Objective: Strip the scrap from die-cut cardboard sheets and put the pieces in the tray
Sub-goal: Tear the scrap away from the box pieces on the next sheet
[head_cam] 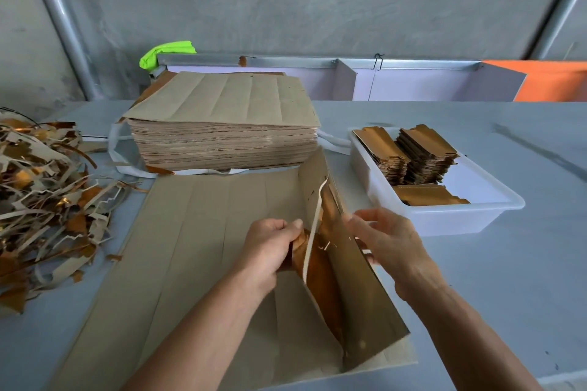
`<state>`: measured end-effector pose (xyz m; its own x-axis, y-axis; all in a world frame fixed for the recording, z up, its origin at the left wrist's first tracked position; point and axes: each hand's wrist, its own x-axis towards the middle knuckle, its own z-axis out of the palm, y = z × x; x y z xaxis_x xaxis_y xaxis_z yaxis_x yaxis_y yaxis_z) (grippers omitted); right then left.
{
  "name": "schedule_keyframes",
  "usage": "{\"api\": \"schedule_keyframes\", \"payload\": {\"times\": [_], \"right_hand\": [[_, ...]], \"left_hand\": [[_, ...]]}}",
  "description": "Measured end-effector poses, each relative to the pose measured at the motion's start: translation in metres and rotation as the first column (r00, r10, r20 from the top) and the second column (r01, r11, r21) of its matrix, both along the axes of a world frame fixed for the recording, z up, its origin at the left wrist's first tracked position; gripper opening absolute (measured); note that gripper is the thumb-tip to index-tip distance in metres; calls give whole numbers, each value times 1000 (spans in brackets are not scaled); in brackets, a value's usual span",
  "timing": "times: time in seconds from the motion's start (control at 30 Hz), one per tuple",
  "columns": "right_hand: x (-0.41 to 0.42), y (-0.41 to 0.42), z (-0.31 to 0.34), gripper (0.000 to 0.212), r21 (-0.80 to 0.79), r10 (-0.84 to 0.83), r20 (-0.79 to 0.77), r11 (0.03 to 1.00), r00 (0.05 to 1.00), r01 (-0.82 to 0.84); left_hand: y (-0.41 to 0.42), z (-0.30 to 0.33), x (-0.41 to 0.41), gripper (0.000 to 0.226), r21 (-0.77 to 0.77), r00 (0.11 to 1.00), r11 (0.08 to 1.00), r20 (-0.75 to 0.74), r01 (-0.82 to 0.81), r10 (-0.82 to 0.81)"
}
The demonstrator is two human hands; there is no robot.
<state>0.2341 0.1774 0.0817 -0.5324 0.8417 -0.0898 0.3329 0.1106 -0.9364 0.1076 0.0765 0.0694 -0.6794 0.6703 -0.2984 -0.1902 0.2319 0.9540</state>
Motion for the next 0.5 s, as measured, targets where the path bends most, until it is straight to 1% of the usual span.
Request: {"api": "schedule_keyframes", "payload": {"times": [0.03, 0.1, 0.2, 0.27, 0.33, 0.37, 0.4, 0.43, 0.47, 0.5], "right_hand": [[0, 2, 0, 26, 9, 8, 24, 1000, 1000, -8], [2, 7, -3, 32, 57, 30, 87, 998, 996, -35], [7, 12, -10, 29, 260, -19, 197, 965, 980, -34], [8, 12, -13, 27, 389, -60, 253, 920, 966, -45], [9, 8, -14, 28, 528, -118, 353, 844, 928, -93], [8, 6, -13, 27, 591, -144, 363, 800, 921, -108], [7, 2, -11, 24, 636, -145, 316, 766, 938, -97], [5, -2, -8, 18, 656, -109, 241, 751, 964, -79], [3, -6, -5, 11, 637, -37, 164, 767, 986, -77], [-2, -12, -1, 5, 581, 54, 121, 805, 991, -115]], "left_hand": [[-1, 1, -1, 27, -16, 1000, 1000, -16, 7, -7], [-4, 4, -6, 26, -34, 999, 999, -44, 16, -18], [-13, 11, -16, 27, -53, 997, 999, -82, -9, 5], [-20, 19, -24, 27, -72, 990, 997, -134, -42, 32], [-25, 27, -30, 23, -76, 989, 996, -144, -50, 39], [-27, 29, -31, 23, -66, 990, 996, -138, -53, 43], [-28, 30, -33, 24, -57, 990, 997, -138, -50, 42], [-28, 30, -33, 24, -53, 989, 998, -145, -31, 23], [-27, 29, -31, 23, -45, 990, 999, -142, 4, -10], [-26, 26, -28, 21, -24, 991, 999, -124, 45, -48]]}}
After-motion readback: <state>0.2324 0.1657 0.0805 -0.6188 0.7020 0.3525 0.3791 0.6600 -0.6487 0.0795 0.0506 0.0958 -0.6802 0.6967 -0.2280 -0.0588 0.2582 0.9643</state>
